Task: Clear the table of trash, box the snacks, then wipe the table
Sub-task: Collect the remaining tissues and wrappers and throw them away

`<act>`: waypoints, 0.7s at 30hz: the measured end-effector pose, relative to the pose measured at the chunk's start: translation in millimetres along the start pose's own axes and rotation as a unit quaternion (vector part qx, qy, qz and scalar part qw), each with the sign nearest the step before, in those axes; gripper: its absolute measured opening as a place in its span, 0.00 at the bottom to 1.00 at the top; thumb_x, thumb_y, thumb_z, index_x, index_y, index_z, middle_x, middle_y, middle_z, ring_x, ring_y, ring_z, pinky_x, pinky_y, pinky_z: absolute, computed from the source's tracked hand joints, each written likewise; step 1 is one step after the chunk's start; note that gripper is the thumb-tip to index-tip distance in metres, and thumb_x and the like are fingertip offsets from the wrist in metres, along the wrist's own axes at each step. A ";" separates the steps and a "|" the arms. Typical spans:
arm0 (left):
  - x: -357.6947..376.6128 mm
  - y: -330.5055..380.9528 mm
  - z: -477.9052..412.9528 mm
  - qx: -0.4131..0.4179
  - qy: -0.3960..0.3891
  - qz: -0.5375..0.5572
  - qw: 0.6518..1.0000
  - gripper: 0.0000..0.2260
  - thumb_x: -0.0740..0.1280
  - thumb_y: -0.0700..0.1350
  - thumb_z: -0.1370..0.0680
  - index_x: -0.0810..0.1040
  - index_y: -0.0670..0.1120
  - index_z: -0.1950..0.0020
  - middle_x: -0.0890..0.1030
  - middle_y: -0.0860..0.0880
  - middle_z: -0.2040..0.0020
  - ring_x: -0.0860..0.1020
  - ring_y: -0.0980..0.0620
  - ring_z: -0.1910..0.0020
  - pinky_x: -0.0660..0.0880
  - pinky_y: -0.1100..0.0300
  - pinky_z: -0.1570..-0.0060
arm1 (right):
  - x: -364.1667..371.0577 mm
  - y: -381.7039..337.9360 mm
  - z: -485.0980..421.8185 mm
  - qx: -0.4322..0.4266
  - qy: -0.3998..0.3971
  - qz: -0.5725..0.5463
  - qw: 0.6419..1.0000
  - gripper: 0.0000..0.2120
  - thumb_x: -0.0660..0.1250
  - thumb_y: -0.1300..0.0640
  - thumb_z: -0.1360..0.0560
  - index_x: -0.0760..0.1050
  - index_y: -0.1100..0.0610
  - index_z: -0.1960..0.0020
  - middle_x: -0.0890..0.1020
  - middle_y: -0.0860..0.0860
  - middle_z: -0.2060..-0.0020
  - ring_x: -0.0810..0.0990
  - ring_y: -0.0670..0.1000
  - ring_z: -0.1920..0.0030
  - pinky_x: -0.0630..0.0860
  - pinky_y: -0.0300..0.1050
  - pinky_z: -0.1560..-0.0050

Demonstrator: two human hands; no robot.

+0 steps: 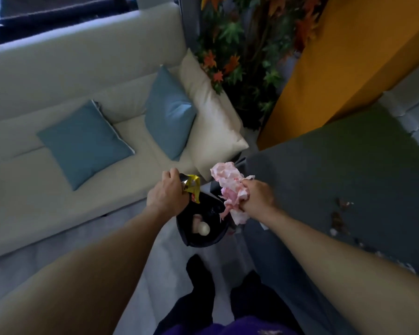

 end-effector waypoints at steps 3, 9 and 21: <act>17.7 -14.7 -11.7 -0.009 -0.015 0.001 1.000 0.18 0.67 0.49 0.24 0.66 0.45 0.39 0.72 0.45 0.41 0.78 0.39 0.47 0.74 0.47 0.57 | 22.7 2.5 -3.8 0.033 -0.029 -0.005 0.999 0.14 0.71 0.47 0.28 0.66 0.49 0.64 0.81 0.55 0.59 0.79 0.59 0.57 0.65 0.44 0.62; 68.9 -40.1 -35.8 -0.050 -0.039 0.020 0.998 0.19 0.67 0.51 0.23 0.66 0.44 0.38 0.70 0.44 0.40 0.76 0.39 0.43 0.72 0.48 0.55 | 80.2 18.0 -18.3 0.040 -0.082 0.012 0.996 0.10 0.70 0.49 0.29 0.70 0.51 0.60 0.81 0.52 0.57 0.78 0.58 0.56 0.69 0.45 0.61; 223.1 -83.0 -97.8 -0.109 -0.084 0.079 0.987 0.18 0.65 0.49 0.23 0.66 0.42 0.38 0.70 0.40 0.39 0.76 0.36 0.44 0.73 0.46 0.50 | 227.6 95.5 -63.3 0.102 -0.127 0.003 0.987 0.17 0.73 0.56 0.32 0.78 0.51 0.43 0.78 0.53 0.45 0.77 0.57 0.46 0.77 0.53 0.46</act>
Point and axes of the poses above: each hand's wrist, its own z-axis away from the middle knuckle, its own x-axis out of the palm, y = z × x, the point moved 6 cm from there along -z, towards the middle knuckle
